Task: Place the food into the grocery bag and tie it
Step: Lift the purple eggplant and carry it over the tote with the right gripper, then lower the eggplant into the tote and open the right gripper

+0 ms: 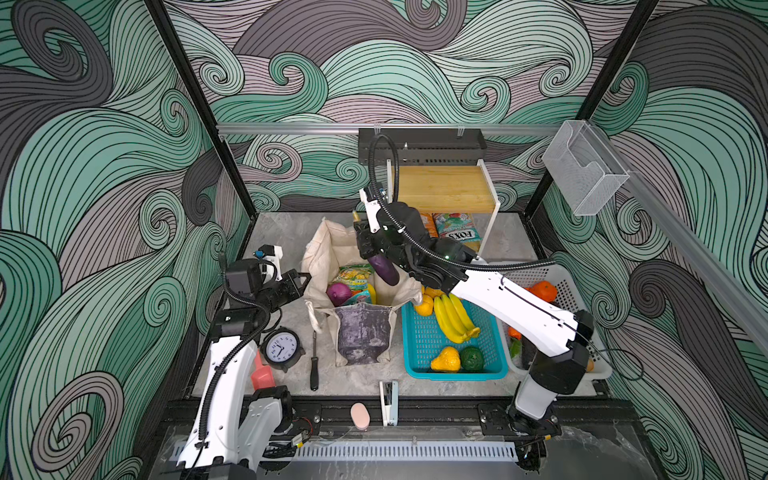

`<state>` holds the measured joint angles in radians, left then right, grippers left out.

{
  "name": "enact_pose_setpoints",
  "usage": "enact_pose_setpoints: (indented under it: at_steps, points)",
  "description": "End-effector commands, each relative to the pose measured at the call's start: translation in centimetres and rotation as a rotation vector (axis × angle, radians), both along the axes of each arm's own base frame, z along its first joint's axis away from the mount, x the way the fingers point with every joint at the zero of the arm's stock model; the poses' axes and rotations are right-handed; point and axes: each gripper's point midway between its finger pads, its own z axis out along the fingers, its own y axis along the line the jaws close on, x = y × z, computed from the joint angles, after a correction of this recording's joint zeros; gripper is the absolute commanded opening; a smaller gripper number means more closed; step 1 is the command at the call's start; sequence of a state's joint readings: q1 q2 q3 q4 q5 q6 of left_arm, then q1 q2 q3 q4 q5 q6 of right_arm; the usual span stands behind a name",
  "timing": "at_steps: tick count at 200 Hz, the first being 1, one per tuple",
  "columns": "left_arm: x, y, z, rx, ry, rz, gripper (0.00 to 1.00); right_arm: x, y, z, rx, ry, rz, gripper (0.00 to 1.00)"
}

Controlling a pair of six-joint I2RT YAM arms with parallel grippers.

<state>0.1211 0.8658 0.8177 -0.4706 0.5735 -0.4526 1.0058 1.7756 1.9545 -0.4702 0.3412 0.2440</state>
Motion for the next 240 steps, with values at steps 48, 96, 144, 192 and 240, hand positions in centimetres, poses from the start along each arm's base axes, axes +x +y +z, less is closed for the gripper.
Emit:
enact_pose_setpoints:
  at_steps: [48,96,144,192,240]
  points:
    - [-0.1,-0.3,0.8,-0.008,-0.034,-0.020,0.00,1.1,1.9,-7.4,-0.102,0.112,-0.075,0.19]
    - [-0.2,-0.3,0.8,-0.005,-0.033,-0.019,0.00,0.7,3.3,-12.9,-0.154,0.240,-0.049,0.20]
    - [-0.1,-0.3,0.8,-0.004,-0.035,-0.021,0.00,0.4,3.8,-17.0,-0.196,0.291,-0.032,0.20]
    - [-0.1,-0.3,0.8,-0.003,-0.034,-0.021,0.00,0.2,4.9,-19.7,-0.224,0.335,0.001,0.23]
    - [-0.1,-0.2,0.8,0.000,-0.035,-0.018,0.00,0.7,5.3,-22.5,-0.271,0.355,-0.001,0.28]
